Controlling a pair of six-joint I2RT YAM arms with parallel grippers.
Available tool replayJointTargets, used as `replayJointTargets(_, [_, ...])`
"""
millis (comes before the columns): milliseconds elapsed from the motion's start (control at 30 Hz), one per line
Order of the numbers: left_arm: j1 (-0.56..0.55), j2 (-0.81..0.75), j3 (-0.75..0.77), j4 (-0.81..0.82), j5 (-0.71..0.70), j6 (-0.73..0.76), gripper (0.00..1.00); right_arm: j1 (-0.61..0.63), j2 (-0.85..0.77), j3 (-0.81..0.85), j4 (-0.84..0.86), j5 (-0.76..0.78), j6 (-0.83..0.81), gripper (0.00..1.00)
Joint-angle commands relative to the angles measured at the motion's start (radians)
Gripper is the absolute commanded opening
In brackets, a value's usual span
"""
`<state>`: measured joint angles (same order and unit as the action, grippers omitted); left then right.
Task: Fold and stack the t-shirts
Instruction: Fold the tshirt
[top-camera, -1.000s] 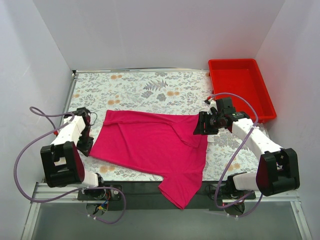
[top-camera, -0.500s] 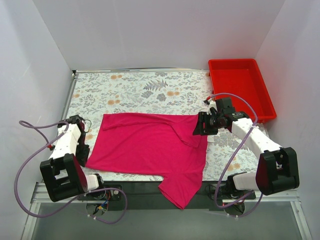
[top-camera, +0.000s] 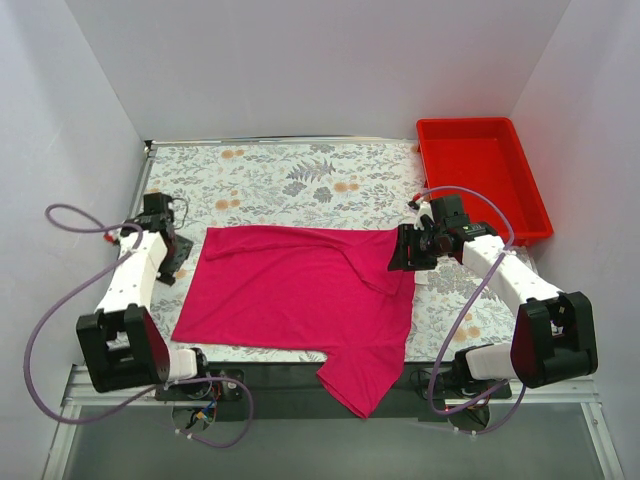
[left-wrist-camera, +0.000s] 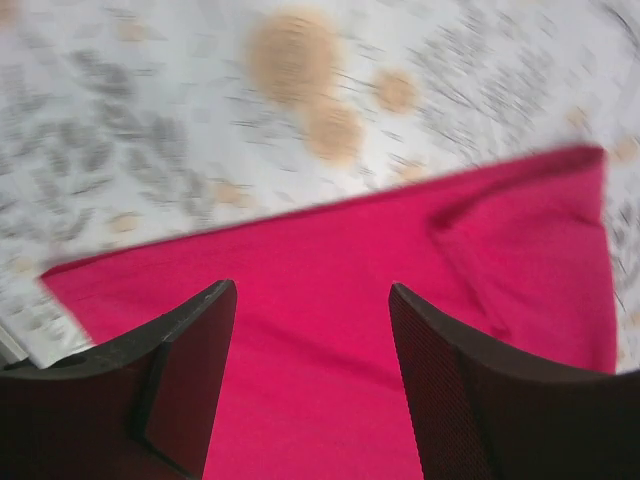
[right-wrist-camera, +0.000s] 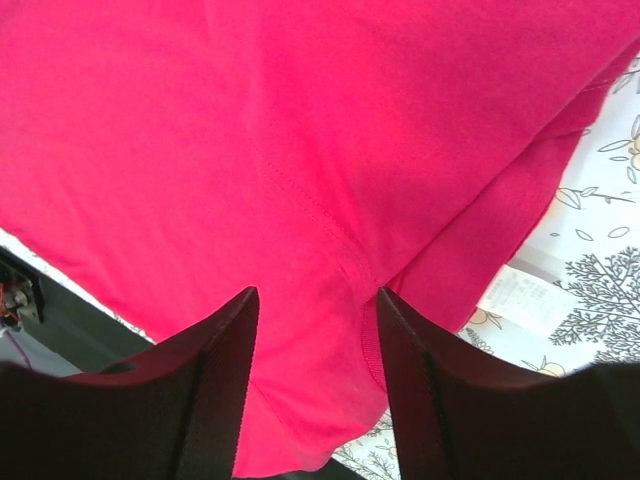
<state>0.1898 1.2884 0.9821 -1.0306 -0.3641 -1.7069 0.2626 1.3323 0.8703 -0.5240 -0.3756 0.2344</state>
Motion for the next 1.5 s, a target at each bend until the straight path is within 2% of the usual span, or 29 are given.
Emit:
replayJointTargets(0, [-0.122, 0.115, 0.065, 0.234, 0.111, 0.136, 0.59, 0.001, -0.012, 0.041, -0.005, 0.043, 0.014, 0.48])
replayJointTargets(100, [-0.174, 0.227, 0.084, 0.294, 0.166, 0.168, 0.59, -0.002, -0.001, 0.038, -0.004, 0.079, 0.026, 0.44])
replayJointTargets(333, [-0.177, 0.291, 0.003, 0.477, 0.217, 0.289, 0.58, -0.011, -0.004, 0.030, -0.002, 0.129, 0.051, 0.41])
replayJointTargets(533, [-0.176, 0.353, -0.019, 0.575, 0.251, 0.290, 0.54, -0.011, -0.010, 0.009, 0.004, 0.100, 0.045, 0.39])
replayJointTargets(700, [-0.176, 0.385, 0.009, 0.576, 0.232, 0.253, 0.51, 0.000, -0.018, 0.003, 0.004, 0.032, 0.028, 0.38])
replayJointTargets(1133, [-0.176, 0.373, 0.015, 0.564, 0.110, 0.302, 0.41, 0.090, 0.013, 0.029, -0.002, 0.066, -0.067, 0.35])
replayJointTargets(1300, [-0.176, 0.376, 0.024, 0.580, 0.109, 0.332, 0.34, 0.187, 0.059, 0.076, -0.004, 0.161, -0.124, 0.36])
replayJointTargets(1467, [-0.176, 0.376, 0.046, 0.581, 0.109, 0.355, 0.19, 0.318, 0.146, 0.148, -0.010, 0.282, -0.190, 0.37])
